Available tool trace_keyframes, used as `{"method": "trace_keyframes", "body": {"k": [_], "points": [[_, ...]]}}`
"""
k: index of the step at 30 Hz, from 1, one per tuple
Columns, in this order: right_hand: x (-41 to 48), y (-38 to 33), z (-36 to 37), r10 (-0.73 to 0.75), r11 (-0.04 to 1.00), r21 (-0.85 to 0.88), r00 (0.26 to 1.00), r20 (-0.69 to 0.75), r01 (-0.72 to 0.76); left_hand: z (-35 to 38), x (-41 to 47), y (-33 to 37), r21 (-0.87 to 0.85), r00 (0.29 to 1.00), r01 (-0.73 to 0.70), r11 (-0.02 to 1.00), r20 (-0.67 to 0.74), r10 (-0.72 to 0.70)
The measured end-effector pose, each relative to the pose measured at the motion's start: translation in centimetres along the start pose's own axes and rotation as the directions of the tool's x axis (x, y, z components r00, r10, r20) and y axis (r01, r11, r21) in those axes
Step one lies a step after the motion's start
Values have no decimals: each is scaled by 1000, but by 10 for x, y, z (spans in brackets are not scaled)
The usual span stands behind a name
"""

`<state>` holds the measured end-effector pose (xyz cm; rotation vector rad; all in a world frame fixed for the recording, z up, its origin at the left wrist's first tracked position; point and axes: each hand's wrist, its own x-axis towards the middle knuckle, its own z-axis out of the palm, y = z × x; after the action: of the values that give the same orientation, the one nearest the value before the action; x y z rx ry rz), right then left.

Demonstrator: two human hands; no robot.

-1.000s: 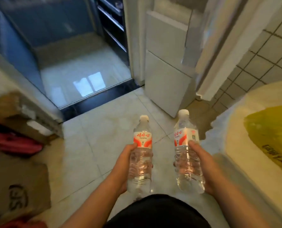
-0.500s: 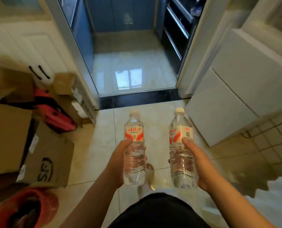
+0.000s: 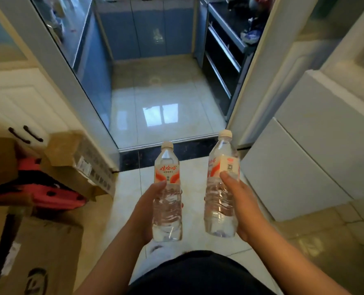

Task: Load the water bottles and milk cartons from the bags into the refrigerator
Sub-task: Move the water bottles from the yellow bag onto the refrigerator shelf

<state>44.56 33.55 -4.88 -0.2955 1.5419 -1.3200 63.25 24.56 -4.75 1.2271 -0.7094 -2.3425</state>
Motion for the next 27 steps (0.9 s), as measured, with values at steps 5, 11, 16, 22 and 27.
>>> {"method": "trace_keyframes", "body": {"k": [5, 11, 16, 22, 27], "points": [[48, -36, -10, -56, 998, 7, 988, -145, 57, 33, 76, 46, 78, 989, 78, 994, 121, -87], [110, -78, -24, -120, 991, 7, 905, -409, 134, 91, 172, 107, 255, 945, 122, 959, 267, -191], [141, -105, -44, -97, 969, 128, 807, -582, 209, 146, 243, 137, 505, 919, 74, 860, 300, -255], [154, -124, -89, -66, 920, 207, 651, -757, 334, 225, 302, 132, 680, 829, 29, 732, 393, -397], [174, -148, -147, -101, 892, 165, 541, -835, 421, 304, 348, 109, 731, 791, -68, 679, 454, -410]]}}
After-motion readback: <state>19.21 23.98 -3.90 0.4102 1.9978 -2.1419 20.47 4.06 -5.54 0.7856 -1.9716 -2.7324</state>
